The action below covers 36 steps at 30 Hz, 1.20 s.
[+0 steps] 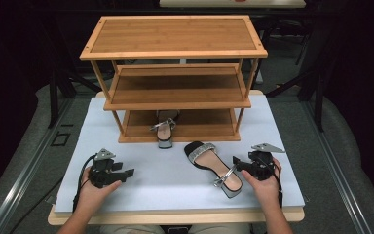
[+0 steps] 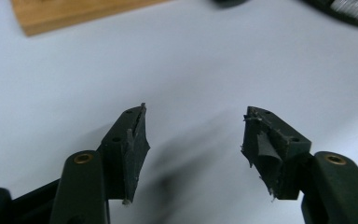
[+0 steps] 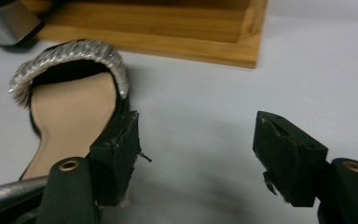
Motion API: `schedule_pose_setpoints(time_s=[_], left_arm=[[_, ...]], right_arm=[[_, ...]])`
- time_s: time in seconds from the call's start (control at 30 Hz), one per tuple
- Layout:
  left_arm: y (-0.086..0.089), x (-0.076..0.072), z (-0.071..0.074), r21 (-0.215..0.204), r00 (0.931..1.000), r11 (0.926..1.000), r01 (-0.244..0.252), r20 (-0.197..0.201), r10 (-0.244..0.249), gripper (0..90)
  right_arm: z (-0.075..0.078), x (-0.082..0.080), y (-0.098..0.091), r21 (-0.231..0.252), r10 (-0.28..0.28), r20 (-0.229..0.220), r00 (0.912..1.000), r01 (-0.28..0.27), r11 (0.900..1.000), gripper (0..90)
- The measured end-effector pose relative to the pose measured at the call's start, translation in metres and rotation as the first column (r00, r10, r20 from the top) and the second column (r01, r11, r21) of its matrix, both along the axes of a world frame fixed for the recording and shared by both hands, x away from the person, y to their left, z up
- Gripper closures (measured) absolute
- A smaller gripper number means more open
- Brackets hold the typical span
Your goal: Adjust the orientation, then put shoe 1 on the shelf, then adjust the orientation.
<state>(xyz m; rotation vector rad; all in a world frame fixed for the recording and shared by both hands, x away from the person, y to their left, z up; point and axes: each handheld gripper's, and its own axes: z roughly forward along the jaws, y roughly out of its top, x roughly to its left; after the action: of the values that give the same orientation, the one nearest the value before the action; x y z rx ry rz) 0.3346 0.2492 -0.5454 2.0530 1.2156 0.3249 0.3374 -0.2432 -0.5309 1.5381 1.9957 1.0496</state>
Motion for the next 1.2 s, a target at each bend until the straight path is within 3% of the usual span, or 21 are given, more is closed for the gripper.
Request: schedule_pose_setpoints(time_s=[0.1, 0.13, 0.17, 0.2, 0.23, 0.33, 0.37, 0.47, 0.6, 0.63, 0.67, 0.73, 0.83, 0.87, 0.9, 0.93, 1.03, 1.13, 1.2], left_arm=[[0.005, 0.002, 0.001, -0.011, 0.9999, 0.9999, -0.009, 0.007, 0.010, 40.4], [0.007, 0.001, 0.002, -0.022, 0.9998, 0.9996, -0.019, 0.011, 0.019, 40.4], [0.009, 0.001, 0.002, -0.036, 0.9997, 0.9990, -0.025, 0.005, 0.025, 40.4], [0.011, 0.001, 0.002, -0.049, 0.9996, 0.9983, -0.030, 0.001, 0.030, 40.5], [0.012, 0.001, 0.001, -0.054, 0.9995, 0.9980, -0.033, -0.004, 0.033, 40.5], [0.013, 0.001, 0.000, -0.062, 0.9991, 0.9972, -0.042, -0.008, 0.041, 40.4], [0.012, 0.001, 0.000, -0.067, 0.9990, 0.9968, -0.043, -0.009, 0.043, 40.4], [0.010, 0.001, 0.000, -0.078, 0.9991, 0.9961, -0.042, -0.012, 0.041, 40.4], [0.009, 0.001, -0.001, -0.076, 0.9994, 0.9966, -0.033, -0.015, 0.032, 40.3], [0.008, 0.000, -0.002, -0.075, 0.9994, 0.9966, -0.034, -0.013, 0.033, 40.3], [0.008, 0.000, -0.001, -0.073, 0.9994, 0.9968, -0.032, -0.013, 0.031, 40.3], [0.007, 0.000, -0.001, -0.067, 0.9997, 0.9975, -0.024, -0.011, 0.024, 40.3], [0.006, 0.000, -0.001, -0.064, 0.9999, 0.9979, -0.014, -0.006, 0.013, 40.3], [0.005, -0.001, -0.001, -0.063, 0.9999, 0.9980, -0.011, -0.006, 0.011, 40.3], [0.005, 0.000, -0.001, -0.064, 1.0000, 0.9979, -0.008, -0.006, 0.007, 40.3], [0.005, 0.000, -0.001, -0.065, 1.0000, 0.9978, -0.006, -0.006, 0.006, 40.2], [0.006, 0.000, -0.001, -0.065, 1.0000, 0.9979, -0.004, -0.008, 0.004, 40.3], [0.006, -0.001, -0.001, -0.066, 0.9999, 0.9978, -0.007, -0.010, 0.006, 40.2], [0.007, -0.002, 0.000, -0.070, 0.9999, 0.9975, -0.008, -0.008, 0.007, 40.2]], right_arm=[[0.008, 0.002, 0.005, -0.028, 0.053, -0.035, 0.9980, -0.054, 0.9982, 32.7], [0.010, 0.002, 0.008, -0.066, 0.033, -0.029, 0.9990, -0.035, 0.9972, 32.9], [0.014, 0.003, 0.008, -0.047, 0.073, -0.046, 0.9963, -0.075, 0.9961, 32.6], [0.019, 0.002, 0.011, -0.117, 0.017, -0.033, 0.9993, -0.021, 0.9929, 31.9], [0.024, 0.003, 0.010, -0.087, 0.061, -0.029, 0.9977, -0.064, 0.9942, 31.4], [0.038, 0.004, 0.012, -0.123, 0.047, -0.007, 0.9989, -0.047, 0.9913, 31.3], [0.043, 0.005, 0.011, -0.094, 0.096, -0.036, 0.9947, -0.099, 0.9907, 31.3], [0.051, 0.008, 0.016, -0.112, 0.094, -0.014, 0.9955, -0.095, 0.9892, 31.5], [0.059, 0.011, 0.025, -0.115, 0.146, -0.065, 0.9872, -0.153, 0.9816, 32.0], [0.061, 0.012, 0.030, -0.139, 0.135, -0.083, 0.9874, -0.145, 0.9796, 32.1], [0.061, 0.014, 0.033, -0.113, 0.168, -0.107, 0.9800, -0.180, 0.9772, 32.1], [0.062, 0.017, 0.040, -0.120, 0.184, -0.149, 0.9716, -0.202, 0.9719, 32.3], [0.060, 0.023, 0.054, -0.111, 0.236, -0.219, 0.9468, -0.265, 0.9579, 32.3], [0.059, 0.024, 0.059, -0.105, 0.263, -0.244, 0.9336, -0.295, 0.9497, 32.3], [0.058, 0.025, 0.065, -0.125, 0.262, -0.269, 0.9268, -0.304, 0.9446, 32.2], [0.056, 0.027, 0.071, -0.130, 0.280, -0.299, 0.9122, -0.330, 0.9350, 32.2], [0.051, 0.030, 0.084, -0.166, 0.296, -0.369, 0.8808, -0.376, 0.9114, 32.1], [0.046, 0.032, 0.095, -0.206, 0.291, -0.430, 0.8546, -0.407, 0.8900, 32.1], [0.045, 0.033, 0.099, -0.253, 0.270, -0.456, 0.8479, -0.414, 0.8743, 32.1]])
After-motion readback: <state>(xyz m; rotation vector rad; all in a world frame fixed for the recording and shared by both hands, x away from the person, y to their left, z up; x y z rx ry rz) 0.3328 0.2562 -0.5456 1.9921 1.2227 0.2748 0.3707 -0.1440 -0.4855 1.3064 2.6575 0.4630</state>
